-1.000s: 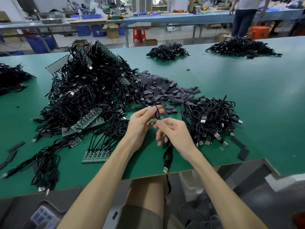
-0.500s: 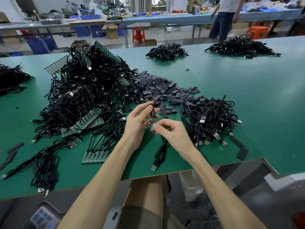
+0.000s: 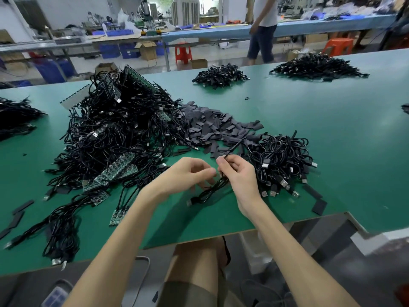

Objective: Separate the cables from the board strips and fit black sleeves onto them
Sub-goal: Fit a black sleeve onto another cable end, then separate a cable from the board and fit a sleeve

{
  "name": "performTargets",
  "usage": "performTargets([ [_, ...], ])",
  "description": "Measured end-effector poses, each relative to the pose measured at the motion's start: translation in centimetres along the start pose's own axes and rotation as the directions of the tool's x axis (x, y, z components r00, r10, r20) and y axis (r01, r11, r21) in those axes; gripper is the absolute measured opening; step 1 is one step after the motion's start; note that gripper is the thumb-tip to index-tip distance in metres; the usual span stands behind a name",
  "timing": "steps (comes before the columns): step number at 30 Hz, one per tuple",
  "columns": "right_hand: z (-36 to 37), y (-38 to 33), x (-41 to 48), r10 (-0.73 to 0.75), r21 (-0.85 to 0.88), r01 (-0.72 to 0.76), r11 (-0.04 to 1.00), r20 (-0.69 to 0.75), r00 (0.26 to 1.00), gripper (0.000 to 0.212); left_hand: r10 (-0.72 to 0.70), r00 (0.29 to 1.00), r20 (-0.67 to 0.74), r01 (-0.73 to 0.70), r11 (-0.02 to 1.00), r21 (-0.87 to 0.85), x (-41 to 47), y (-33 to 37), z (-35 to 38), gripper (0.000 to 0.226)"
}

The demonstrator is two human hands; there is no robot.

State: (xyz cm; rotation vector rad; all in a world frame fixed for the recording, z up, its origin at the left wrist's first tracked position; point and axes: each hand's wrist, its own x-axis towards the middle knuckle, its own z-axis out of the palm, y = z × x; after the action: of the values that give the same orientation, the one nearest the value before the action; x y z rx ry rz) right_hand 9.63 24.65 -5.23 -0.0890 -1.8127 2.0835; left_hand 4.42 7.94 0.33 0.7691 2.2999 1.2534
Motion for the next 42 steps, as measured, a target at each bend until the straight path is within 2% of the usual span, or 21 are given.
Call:
performTargets([
  [3, 0.0, 0.0, 0.1, 0.004, -0.008, -0.004, 1.000, -0.023, 1.000, 0.016, 0.030, 0.991, 0.134, -0.036, 0.998, 0.048, -1.0, 1.0, -0.2, 0.023],
  [7, 0.0, -0.2, 0.0, 0.020, 0.001, -0.020, 1.000, -0.030, 0.999, 0.020, 0.094, 0.993, 0.067, -0.103, 0.983, 0.155, -1.0, 2.0, 1.2, 0.021],
  [13, 0.4, -0.6, 0.1, 0.169, 0.128, -0.162, 0.979, -0.051, 0.984, 0.052, 0.124, 0.990, -0.066, -0.134, 0.973, -0.186, -1.3, 3.9, 0.5, 0.011],
  [18, 0.6, -0.4, -0.3, 0.058, 0.077, -0.059, 0.995, 0.020, 0.998, 0.029, 0.150, 0.976, -0.158, -0.191, 0.938, -0.288, 0.3, 7.0, 0.6, 0.015],
  [21, 0.8, -0.7, -0.3, 0.124, 0.130, -0.124, 0.984, 0.009, 0.992, 0.028, 0.153, 0.974, -0.165, -0.189, 0.953, -0.235, 2.3, 8.8, 2.9, 0.020],
  [24, 1.0, -1.1, -0.2, 0.163, 0.020, -0.163, 0.987, -0.020, 0.986, 0.034, 0.115, 0.985, -0.131, -0.142, 0.965, -0.222, 3.9, 9.6, 5.5, 0.039],
  [26, 1.2, -1.5, -0.2, 0.198, 0.053, -0.197, 0.979, -0.002, 0.980, 0.030, 0.119, 0.983, -0.142, -0.136, 0.984, -0.112, 4.2, 9.3, 6.3, 0.043],
  [28, 1.2, -1.7, -0.2, 0.157, 0.068, -0.157, 0.985, 0.013, 0.988, 0.030, 0.157, 0.968, -0.196, -0.175, 0.981, -0.082, 3.8, 8.7, 6.0, 0.033],
  [30, 1.2, -1.3, -0.4, 0.072, -0.014, -0.072, 0.997, 0.032, 0.997, 0.028, 0.208, 0.945, -0.252, -0.230, 0.971, -0.059, 3.1, 7.6, 5.1, 0.026],
  [33, 1.1, -0.8, -0.7, 0.029, -0.071, -0.022, 0.997, 0.096, 0.995, 0.023, 0.247, 0.904, -0.349, -0.237, 0.969, 0.072, 1.6, 5.7, 3.0, 0.026],
  [35, 0.9, -0.5, -0.6, 0.042, -0.120, -0.031, 0.992, 0.098, 0.994, 0.022, 0.230, 0.876, -0.424, -0.161, 0.968, 0.193, 0.3, 4.3, 1.6, 0.027],
  [37, 0.9, -0.3, -0.5, 0.044, -0.136, -0.032, 0.990, 0.088, 0.995, 0.017, 0.146, 0.865, -0.481, 0.043, 0.932, 0.360, -1.0, 2.6, 0.5, 0.025],
  [38, 0.9, -0.2, -0.5, 0.044, -0.132, -0.032, 0.991, 0.091, 0.995, 0.016, 0.074, 0.860, -0.505, 0.201, 0.860, 0.469, -1.6, 1.7, 0.1, 0.026],
  [40, 0.8, -0.1, -0.5, 0.050, -0.131, -0.037, 0.991, 0.100, 0.994, 0.016, -0.132, 0.827, -0.546, 0.499, 0.619, 0.607, -2.9, 0.4, -0.6, 0.036],
  [41, 0.8, -0.1, -0.5, 0.055, -0.137, -0.040, 0.990, 0.103, 0.993, 0.016, -0.242, 0.804, -0.544, 0.579, 0.529, 0.621, -3.5, 0.1, -0.7, 0.044],
  [42, 0.8, -0.1, -0.5, 0.056, -0.143, -0.041, 0.989, 0.106, 0.993, 0.016, -0.320, 0.786, -0.529, 0.615, 0.496, 0.613, -3.9, -0.2, -0.7, 0.051],
])
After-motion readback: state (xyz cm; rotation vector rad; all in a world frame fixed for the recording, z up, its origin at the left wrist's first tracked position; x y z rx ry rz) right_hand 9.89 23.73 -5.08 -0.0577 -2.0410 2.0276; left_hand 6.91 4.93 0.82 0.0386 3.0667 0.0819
